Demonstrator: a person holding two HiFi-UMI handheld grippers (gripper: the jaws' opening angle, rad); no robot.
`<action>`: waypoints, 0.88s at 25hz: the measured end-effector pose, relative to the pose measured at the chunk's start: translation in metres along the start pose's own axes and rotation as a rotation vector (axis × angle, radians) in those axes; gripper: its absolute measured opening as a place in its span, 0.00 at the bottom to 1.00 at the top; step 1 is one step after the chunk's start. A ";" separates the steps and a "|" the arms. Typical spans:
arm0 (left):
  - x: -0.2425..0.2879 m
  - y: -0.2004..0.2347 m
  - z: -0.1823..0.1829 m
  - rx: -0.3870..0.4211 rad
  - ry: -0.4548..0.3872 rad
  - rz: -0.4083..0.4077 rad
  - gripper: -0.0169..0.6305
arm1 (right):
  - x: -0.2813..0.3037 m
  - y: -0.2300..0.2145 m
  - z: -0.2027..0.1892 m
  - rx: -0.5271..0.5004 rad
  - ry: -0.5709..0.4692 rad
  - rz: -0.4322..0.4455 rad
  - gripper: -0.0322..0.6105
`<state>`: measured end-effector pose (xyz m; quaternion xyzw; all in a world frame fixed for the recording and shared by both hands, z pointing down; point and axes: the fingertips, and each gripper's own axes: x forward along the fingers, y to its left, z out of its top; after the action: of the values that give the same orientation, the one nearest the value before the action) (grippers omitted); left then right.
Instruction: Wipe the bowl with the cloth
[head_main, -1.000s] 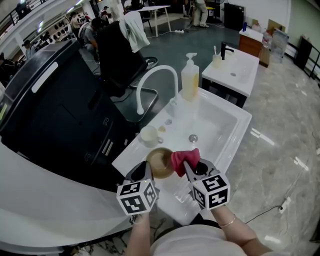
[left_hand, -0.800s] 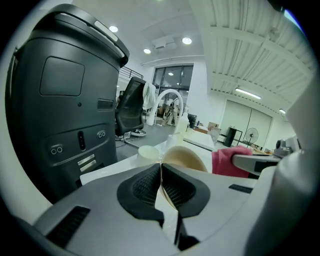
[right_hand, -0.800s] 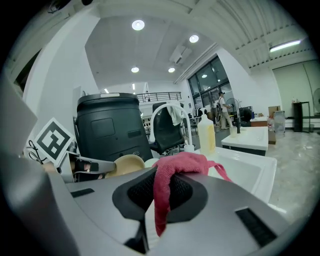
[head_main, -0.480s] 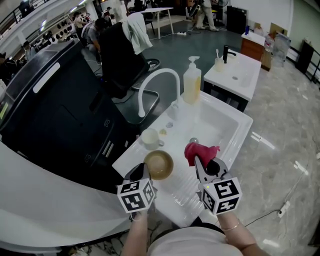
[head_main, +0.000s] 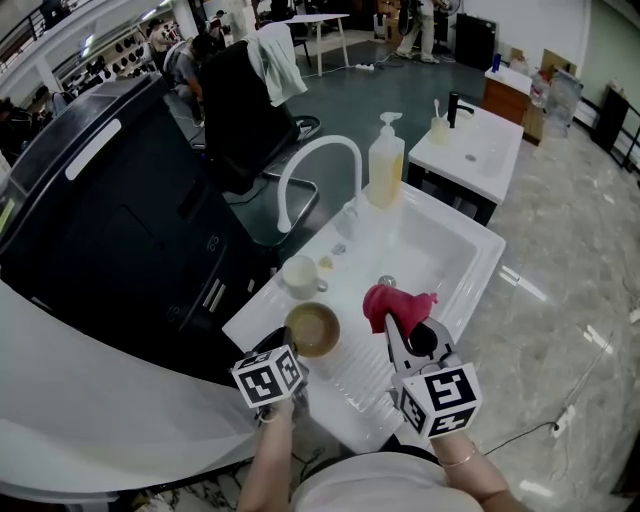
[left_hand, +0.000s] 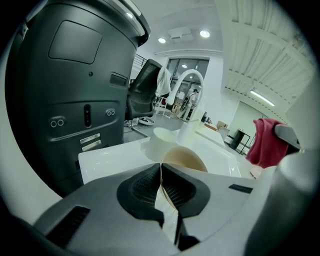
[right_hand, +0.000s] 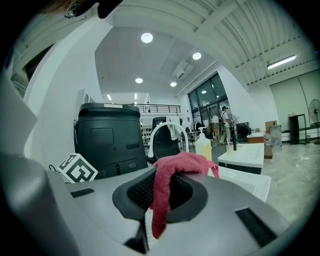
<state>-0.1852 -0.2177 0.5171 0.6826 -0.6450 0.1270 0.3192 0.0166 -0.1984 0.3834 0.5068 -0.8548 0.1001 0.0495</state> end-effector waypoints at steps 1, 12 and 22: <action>0.003 0.001 -0.003 -0.005 0.007 0.001 0.07 | -0.001 0.000 0.001 -0.001 -0.003 0.001 0.11; 0.045 0.012 -0.033 -0.014 0.098 0.021 0.07 | -0.004 -0.002 0.003 -0.006 -0.007 -0.010 0.11; 0.063 0.010 -0.039 -0.031 0.139 0.024 0.07 | -0.003 -0.004 0.002 0.000 -0.003 -0.012 0.11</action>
<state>-0.1772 -0.2447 0.5868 0.6596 -0.6312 0.1679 0.3720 0.0217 -0.1985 0.3811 0.5123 -0.8517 0.0990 0.0490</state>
